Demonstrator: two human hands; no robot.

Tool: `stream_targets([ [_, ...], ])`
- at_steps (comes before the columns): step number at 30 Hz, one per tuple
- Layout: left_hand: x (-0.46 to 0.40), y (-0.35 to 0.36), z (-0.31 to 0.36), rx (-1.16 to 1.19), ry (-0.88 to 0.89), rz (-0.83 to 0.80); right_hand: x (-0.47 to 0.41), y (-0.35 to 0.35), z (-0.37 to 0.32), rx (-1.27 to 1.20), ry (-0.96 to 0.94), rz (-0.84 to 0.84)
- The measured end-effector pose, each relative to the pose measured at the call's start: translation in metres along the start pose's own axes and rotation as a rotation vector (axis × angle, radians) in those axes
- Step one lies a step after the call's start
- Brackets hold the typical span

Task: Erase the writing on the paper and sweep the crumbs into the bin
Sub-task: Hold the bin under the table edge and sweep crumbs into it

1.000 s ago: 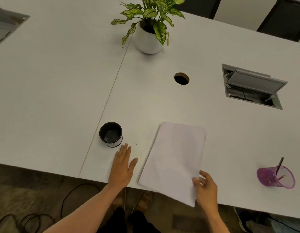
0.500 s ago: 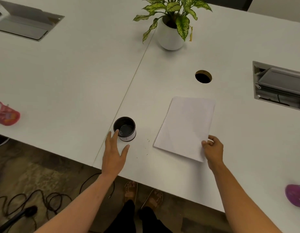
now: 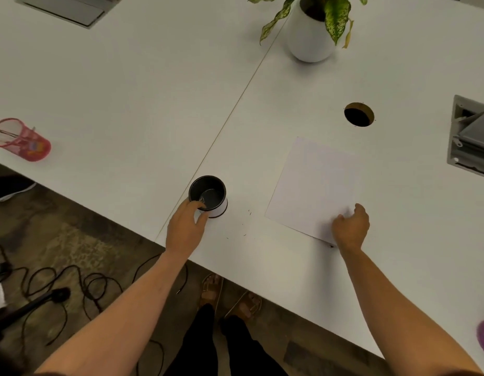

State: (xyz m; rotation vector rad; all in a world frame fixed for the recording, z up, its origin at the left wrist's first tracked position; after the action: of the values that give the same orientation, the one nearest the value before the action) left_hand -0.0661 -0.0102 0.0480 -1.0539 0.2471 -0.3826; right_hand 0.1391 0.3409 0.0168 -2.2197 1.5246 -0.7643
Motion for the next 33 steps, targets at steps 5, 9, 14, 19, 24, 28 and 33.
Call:
stream_targets([
  [5,0.038,-0.017,-0.003,0.070,0.059,0.034,0.035,0.030,-0.018,0.119,-0.258,-0.151],
  [9,0.080,-0.024,-0.020,0.108,0.106,-0.070,0.071,0.072,-0.035,0.205,-0.506,-0.398],
  [14,0.126,-0.032,-0.036,0.082,0.186,-0.141,0.111,0.125,-0.046,0.371,-0.696,-0.688],
  [19,0.161,-0.026,-0.060,0.036,0.291,-0.231,0.126,0.162,-0.044,0.453,-0.741,-0.872],
  [24,0.181,-0.018,-0.070,0.040,0.412,-0.295,0.133,0.183,-0.032,0.582,-0.771,-0.970],
  [28,0.200,-0.013,-0.080,0.037,0.460,-0.364,0.144,0.185,-0.022,0.660,-0.814,-0.965],
  [33,0.207,0.010,-0.106,-0.039,0.347,-0.456,0.173,0.176,-0.009,0.702,-0.913,-1.004],
])
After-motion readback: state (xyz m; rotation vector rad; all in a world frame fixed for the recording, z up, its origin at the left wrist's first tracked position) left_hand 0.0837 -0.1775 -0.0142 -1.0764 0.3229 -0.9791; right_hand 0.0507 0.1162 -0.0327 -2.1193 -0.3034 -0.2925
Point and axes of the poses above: each hand's wrist, its own x-axis away from the middle knuckle, its own y-axis out of the palm, z = x × y, the point moved 5 cm from there along -x, towards the middle knuckle, and after that the axes turned 14 degrees about -x, right-handed, at the moved point
